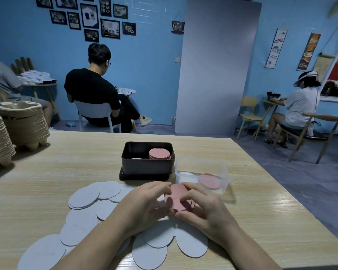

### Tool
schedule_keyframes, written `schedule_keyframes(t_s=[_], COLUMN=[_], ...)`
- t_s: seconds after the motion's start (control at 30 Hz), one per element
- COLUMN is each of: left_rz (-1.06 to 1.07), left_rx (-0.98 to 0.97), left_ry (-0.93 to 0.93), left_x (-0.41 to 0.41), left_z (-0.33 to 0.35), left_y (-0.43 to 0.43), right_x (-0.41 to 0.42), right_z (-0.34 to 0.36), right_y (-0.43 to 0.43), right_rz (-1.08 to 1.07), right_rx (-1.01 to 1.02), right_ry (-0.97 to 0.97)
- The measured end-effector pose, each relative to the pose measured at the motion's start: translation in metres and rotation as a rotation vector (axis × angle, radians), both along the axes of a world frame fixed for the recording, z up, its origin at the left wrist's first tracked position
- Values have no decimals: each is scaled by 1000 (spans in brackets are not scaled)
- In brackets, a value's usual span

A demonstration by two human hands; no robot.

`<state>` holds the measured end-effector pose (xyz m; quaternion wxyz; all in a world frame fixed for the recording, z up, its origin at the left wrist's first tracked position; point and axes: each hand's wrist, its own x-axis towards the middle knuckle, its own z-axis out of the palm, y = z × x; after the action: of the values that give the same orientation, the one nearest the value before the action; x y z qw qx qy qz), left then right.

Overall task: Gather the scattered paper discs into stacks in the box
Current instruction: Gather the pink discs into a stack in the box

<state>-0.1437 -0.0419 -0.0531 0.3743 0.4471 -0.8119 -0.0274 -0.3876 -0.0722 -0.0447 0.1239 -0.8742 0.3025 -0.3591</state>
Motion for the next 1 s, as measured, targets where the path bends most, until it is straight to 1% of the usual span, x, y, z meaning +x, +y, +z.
schedule_keyframes(t_s=[0.1, 0.3, 0.43, 0.53, 0.67, 0.83, 1.0], left_rz=[-66, -72, -93, -97, -121, -90, -66], left_rx=[70, 51, 93, 96, 89, 48, 38], left_ry=[65, 21, 89, 51, 56, 23, -22], left_x=[0, 0, -1, -2, -1, -1, -4], left_z=[-3, -3, -5, -4, -2, 0, 6], left_y=[-1, -3, -4, -6, -4, 0, 4], right_x=[-1, 0, 1, 1, 1, 3, 5], right_z=[0, -1, -3, -4, -6, -8, -4], right_y=[0, 0, -2, -3, -5, -3, -2], right_rz=[6, 26, 49, 48, 51, 63, 72], right_rx=[2, -14, -19, -23, -4, 27, -1], right_ry=[-5, -18, -66, -70, -22, -25, -10])
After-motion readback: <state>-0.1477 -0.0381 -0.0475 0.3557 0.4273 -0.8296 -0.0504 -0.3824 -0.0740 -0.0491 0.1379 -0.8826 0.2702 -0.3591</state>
